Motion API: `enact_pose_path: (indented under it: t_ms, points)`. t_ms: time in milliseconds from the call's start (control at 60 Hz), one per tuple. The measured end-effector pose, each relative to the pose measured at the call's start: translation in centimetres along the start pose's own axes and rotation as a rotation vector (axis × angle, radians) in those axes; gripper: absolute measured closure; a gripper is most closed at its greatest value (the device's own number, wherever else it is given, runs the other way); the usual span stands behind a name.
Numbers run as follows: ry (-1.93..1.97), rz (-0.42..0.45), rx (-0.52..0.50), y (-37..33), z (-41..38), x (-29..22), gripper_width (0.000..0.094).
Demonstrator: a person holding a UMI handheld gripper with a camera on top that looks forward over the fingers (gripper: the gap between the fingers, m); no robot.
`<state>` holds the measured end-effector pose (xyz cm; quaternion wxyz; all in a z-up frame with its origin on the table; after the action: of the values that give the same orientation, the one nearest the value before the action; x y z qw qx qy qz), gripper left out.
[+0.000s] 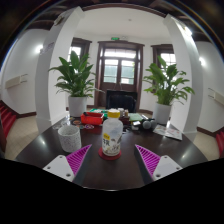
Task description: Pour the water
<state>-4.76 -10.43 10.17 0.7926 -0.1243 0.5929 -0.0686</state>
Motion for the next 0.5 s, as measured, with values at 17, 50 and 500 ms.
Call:
enact_pose_path:
  t_ms: [17,50,500]
  points:
    - [0.002,-0.001,0.010,-0.5,0.0,-0.1,0.0085]
    - [0.007,-0.003,0.026,-1.4,0.2,-0.3,0.0082]
    - [0.093,0.046,0.059,-5.8,-1.0,-2.5,0.0087]
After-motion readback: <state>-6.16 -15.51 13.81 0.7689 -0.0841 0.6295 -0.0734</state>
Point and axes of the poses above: the point between the fingertips, and its own axes, seen from behind it with the camera up: z to the right, x down, y forward, the way the camera looks, the point moved 1 cm from there along -y, backward, against the way the camera looks, and after that the axes turned 12 degrees about -y, right-handed, at the moved point
